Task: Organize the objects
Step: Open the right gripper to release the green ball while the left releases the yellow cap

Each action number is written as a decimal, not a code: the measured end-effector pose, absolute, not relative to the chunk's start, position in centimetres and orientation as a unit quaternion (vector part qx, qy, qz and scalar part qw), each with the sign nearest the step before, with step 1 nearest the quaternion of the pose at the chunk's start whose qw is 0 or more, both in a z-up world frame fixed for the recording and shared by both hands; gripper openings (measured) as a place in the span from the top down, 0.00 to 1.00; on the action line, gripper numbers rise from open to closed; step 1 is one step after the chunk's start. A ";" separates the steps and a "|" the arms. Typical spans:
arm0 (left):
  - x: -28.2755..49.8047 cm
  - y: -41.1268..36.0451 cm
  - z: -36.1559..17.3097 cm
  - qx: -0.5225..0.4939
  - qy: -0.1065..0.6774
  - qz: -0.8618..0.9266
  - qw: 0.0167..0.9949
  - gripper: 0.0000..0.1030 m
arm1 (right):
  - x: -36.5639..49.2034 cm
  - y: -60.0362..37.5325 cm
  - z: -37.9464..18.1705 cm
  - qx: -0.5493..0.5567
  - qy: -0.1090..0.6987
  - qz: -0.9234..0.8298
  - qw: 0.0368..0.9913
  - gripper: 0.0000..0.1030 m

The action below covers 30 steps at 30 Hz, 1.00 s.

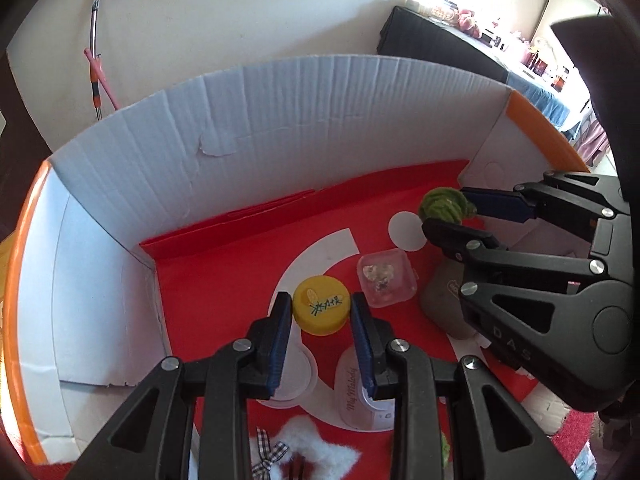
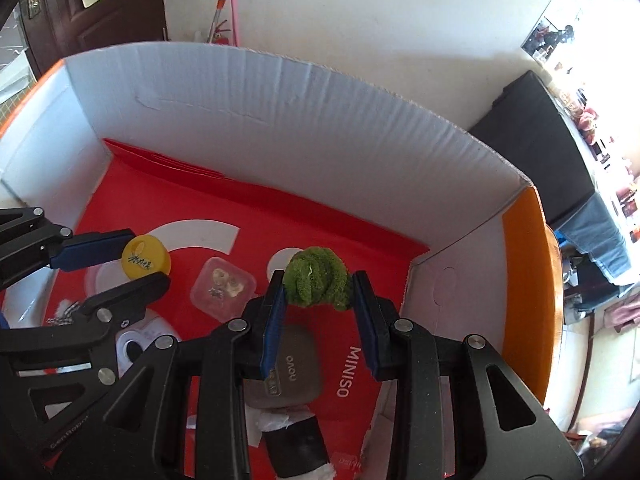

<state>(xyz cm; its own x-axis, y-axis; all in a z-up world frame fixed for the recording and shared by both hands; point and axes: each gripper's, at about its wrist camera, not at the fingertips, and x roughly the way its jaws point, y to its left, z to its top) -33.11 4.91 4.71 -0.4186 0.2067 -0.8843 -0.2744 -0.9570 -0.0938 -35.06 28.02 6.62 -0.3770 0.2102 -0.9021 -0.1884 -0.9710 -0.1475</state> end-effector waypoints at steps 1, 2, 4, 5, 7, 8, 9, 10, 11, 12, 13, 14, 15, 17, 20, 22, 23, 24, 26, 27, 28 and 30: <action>-33.2 4.9 4.6 -0.520 0.035 0.841 0.142 0.69 | -35.1 28.1 6.5 -0.547 -0.009 0.828 0.120 0.70; -33.6 5.1 4.4 -0.522 0.035 0.840 0.142 0.69 | -35.1 28.1 6.5 -0.549 -0.010 0.827 0.121 0.70; -34.2 5.6 4.3 -0.524 0.032 0.839 0.145 0.69 | -35.1 28.2 6.2 -0.553 -0.014 0.824 0.123 0.69; -34.3 5.6 4.2 -0.525 0.031 0.838 0.147 0.69 | -35.1 28.3 6.1 -0.556 -0.013 0.822 0.122 0.69; -34.4 5.5 3.8 -0.529 0.030 0.836 0.144 0.69 | -35.0 28.4 5.6 -0.562 -0.011 0.819 0.119 0.69; -34.5 5.4 3.7 -0.531 0.028 0.834 0.145 0.69 | -35.0 28.4 5.5 -0.564 -0.014 0.817 0.119 0.68; -34.5 5.4 3.6 -0.532 0.025 0.834 0.146 0.69 | -34.9 28.3 5.3 -0.566 -0.017 0.815 0.120 0.68; -34.6 5.3 3.6 -0.533 0.024 0.833 0.146 0.69 | -34.9 28.2 5.1 -0.567 -0.018 0.815 0.119 0.68; -34.6 5.2 3.5 -0.533 0.024 0.833 0.146 0.69 | -34.8 28.2 5.1 -0.567 -0.018 0.815 0.119 0.68; -34.6 5.2 3.5 -0.533 0.025 0.833 0.146 0.69 | -34.7 28.2 5.1 -0.566 -0.017 0.816 0.119 0.68; -34.6 5.2 3.5 -0.532 0.027 0.834 0.146 0.69 | -34.6 28.2 5.1 -0.565 -0.015 0.816 0.118 0.68; -34.6 5.2 3.5 -0.532 0.029 0.834 0.146 0.69 | -34.5 28.2 5.1 -0.565 -0.014 0.816 0.118 0.68; -34.7 5.1 3.5 -0.532 0.031 0.834 0.146 0.69 | -34.4 28.2 5.1 -0.565 -0.013 0.816 0.118 0.68; -34.7 5.1 3.5 -0.530 0.036 0.835 0.143 0.69 | -34.1 28.2 5.2 -0.565 -0.013 0.816 0.117 0.68; -34.8 5.1 3.5 -0.529 0.037 0.835 0.143 0.69 | -33.9 28.3 5.3 -0.566 -0.013 0.816 0.117 0.68; -34.9 5.2 3.5 -0.530 0.035 0.835 0.143 0.69 | -33.8 28.2 5.3 -0.567 -0.014 0.816 0.117 0.68; -34.9 5.4 3.6 -0.530 0.035 0.835 0.143 0.69 | -33.7 28.2 5.3 -0.567 -0.015 0.815 0.117 0.68; -34.9 5.4 3.5 -0.530 0.035 0.835 0.143 0.69 | -33.5 28.2 5.3 -0.568 -0.015 0.815 0.117 0.68; -34.9 5.5 3.6 -0.530 0.034 0.835 0.143 0.69 | -33.2 28.2 5.3 -0.569 -0.017 0.814 0.117 0.67; -34.9 5.6 3.6 -0.530 0.034 0.835 0.143 0.69 | -33.1 28.2 5.4 -0.569 -0.018 0.814 0.117 0.67; -35.0 5.5 3.6 -0.530 0.034 0.835 0.143 0.69 | -33.0 28.2 5.4 -0.569 -0.017 0.814 0.118 0.66; -35.0 5.4 3.6 -0.530 0.034 0.835 0.142 0.68 | -32.7 28.2 5.5 -0.568 -0.016 0.814 0.119 0.63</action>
<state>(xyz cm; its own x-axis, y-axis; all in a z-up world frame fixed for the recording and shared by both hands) -34.98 5.44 3.60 -0.3984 0.2018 -0.8947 -0.2743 -0.9571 -0.0937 -32.71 28.23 5.49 -0.3254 0.2116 -0.9216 -0.1755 -0.9712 -0.1610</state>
